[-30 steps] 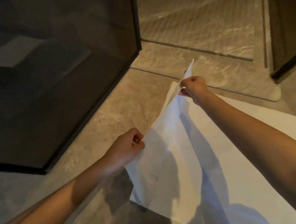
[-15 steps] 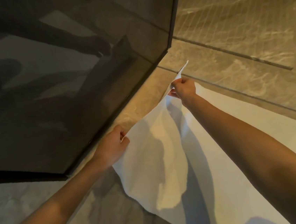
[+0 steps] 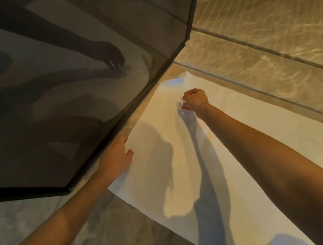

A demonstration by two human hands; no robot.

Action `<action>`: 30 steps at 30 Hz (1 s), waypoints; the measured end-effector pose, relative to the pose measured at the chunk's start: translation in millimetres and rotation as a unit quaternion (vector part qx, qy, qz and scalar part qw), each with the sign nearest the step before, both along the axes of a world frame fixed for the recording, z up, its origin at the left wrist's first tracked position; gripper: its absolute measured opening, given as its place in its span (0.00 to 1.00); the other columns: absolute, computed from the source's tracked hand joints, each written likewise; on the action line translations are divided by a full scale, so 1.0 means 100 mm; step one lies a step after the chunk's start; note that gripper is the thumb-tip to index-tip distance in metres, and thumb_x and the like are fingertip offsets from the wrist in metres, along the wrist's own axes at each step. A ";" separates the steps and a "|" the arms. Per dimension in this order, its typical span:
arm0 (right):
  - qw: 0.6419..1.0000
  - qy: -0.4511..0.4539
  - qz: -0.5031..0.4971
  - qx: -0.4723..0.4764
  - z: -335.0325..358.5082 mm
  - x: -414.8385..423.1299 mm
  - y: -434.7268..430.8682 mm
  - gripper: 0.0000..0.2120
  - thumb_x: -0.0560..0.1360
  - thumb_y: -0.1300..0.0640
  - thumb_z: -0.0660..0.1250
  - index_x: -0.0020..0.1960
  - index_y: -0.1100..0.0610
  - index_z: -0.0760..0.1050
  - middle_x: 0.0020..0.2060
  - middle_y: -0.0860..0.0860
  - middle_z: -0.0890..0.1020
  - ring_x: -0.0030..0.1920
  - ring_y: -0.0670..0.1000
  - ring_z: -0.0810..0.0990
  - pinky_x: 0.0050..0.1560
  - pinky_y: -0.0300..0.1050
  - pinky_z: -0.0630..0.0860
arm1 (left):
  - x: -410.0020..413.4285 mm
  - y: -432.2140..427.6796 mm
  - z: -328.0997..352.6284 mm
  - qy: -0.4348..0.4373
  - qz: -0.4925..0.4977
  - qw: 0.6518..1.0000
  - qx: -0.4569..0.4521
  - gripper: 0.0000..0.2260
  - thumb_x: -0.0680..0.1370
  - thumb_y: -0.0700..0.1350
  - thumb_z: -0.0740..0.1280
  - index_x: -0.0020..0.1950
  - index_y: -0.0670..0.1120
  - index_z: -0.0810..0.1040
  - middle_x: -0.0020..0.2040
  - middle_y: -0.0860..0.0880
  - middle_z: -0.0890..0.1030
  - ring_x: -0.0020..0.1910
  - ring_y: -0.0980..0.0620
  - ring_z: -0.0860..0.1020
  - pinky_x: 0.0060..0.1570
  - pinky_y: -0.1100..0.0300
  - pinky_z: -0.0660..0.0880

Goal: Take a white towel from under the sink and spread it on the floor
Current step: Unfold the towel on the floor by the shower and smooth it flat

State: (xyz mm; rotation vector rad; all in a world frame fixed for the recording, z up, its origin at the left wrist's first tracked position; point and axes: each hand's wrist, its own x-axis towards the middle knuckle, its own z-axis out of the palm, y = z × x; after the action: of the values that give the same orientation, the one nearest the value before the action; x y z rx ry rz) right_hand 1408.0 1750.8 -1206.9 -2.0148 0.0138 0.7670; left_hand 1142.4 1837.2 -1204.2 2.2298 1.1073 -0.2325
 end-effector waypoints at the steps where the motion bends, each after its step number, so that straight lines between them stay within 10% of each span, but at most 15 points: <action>1: 1.000 -0.006 0.015 -0.011 -0.01 0.00 -0.02 0.04 0.75 0.64 0.65 0.50 0.61 0.75 0.51 0.59 0.78 0.49 0.58 0.81 0.47 0.49 0.81 | -0.01 0.00 -0.02 0.004 -0.002 1.000 -0.001 0.17 0.78 0.45 0.63 0.66 0.46 0.67 0.63 0.45 0.74 0.59 0.44 0.74 0.57 0.48 0.74; 11: 0.971 -0.133 0.190 -0.062 -0.05 -0.35 -0.30 0.11 0.73 0.65 0.62 0.54 0.62 0.78 0.54 0.59 0.81 0.55 0.58 0.78 0.56 0.47 0.75 | -0.19 -0.03 -0.16 0.009 -0.027 1.000 0.014 0.24 0.75 0.45 0.67 0.69 0.46 0.65 0.67 0.46 0.69 0.67 0.44 0.66 0.63 0.47 0.68; 15: 0.883 -0.241 0.384 -0.123 -0.15 -0.72 -0.54 0.26 0.70 0.47 0.59 0.64 0.58 0.73 0.64 0.60 0.74 0.65 0.60 0.71 0.64 0.49 0.66 | -0.40 -0.03 -0.20 0.012 -0.061 0.996 0.058 0.25 0.74 0.50 0.69 0.67 0.46 0.66 0.67 0.45 0.69 0.66 0.44 0.66 0.62 0.48 0.68; 19: 0.795 -0.316 0.452 -0.253 -0.41 -1.01 -0.86 0.35 0.74 0.34 0.52 0.76 0.48 0.50 0.77 0.57 0.47 0.76 0.59 0.44 0.72 0.62 0.41 | -0.57 -0.12 -0.34 0.011 -0.196 0.968 0.157 0.32 0.75 0.64 0.54 0.74 0.49 0.58 0.75 0.44 0.60 0.73 0.43 0.58 0.70 0.45 0.55; 23: 0.808 -0.284 0.420 -0.302 -0.55 -1.12 -1.06 0.35 0.75 0.32 0.46 0.76 0.45 0.40 0.76 0.56 0.37 0.75 0.59 0.34 0.69 0.67 0.35 | -0.58 -0.35 -0.57 0.038 -0.250 0.958 0.135 0.38 0.71 0.72 0.37 0.76 0.54 0.42 0.78 0.46 0.44 0.76 0.45 0.41 0.70 0.49 0.36; 30: 0.823 -0.251 0.406 -0.307 -0.64 -1.08 -0.98 0.36 0.75 0.31 0.45 0.76 0.44 0.37 0.75 0.56 0.34 0.74 0.59 0.32 0.68 0.69 0.33 | -0.57 -0.34 -0.77 0.050 -0.250 0.954 0.156 0.37 0.70 0.72 0.34 0.75 0.55 0.36 0.77 0.46 0.41 0.74 0.45 0.37 0.70 0.46 0.36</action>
State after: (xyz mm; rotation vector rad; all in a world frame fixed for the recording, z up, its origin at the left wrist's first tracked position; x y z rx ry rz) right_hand 1299.7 1652.4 -1270.4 -2.8196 -1.0997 0.7550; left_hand 1085.3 1802.9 -1281.1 2.7882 0.6368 -0.4068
